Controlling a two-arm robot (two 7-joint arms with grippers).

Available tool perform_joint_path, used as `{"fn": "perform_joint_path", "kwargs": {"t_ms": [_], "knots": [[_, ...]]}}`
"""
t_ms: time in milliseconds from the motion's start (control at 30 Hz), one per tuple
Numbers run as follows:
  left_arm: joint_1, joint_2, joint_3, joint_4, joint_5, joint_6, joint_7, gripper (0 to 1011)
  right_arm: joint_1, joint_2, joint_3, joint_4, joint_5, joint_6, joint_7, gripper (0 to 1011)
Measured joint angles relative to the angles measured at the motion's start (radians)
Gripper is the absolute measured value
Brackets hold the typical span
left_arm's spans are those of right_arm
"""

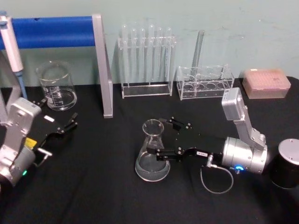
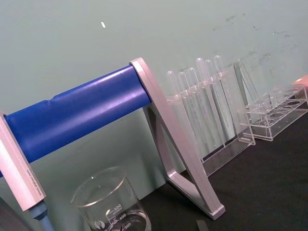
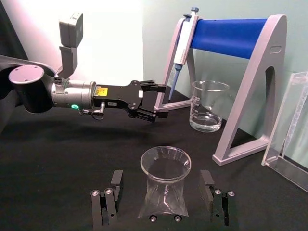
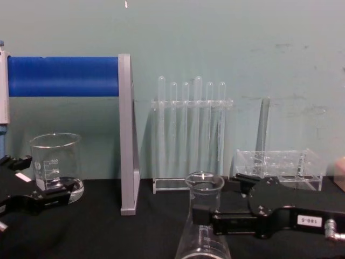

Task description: Grasp the erlenmeyer flask with one hand, shake it three times, then place it back.

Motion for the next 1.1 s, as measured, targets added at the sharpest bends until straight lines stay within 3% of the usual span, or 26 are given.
{"fn": "perform_joint_path", "kwargs": {"t_ms": [467,1100], "knots": [[0.0,0.0,0.0,0.0,0.0,0.0,0.0,1001,0.023,-0.025,-0.02,0.025,-0.015,0.002,-0.009,1000],[0.0,0.0,0.0,0.0,0.0,0.0,0.0,1001,0.018,-0.034,-0.013,0.02,-0.029,0.014,-0.053,1000]]}}
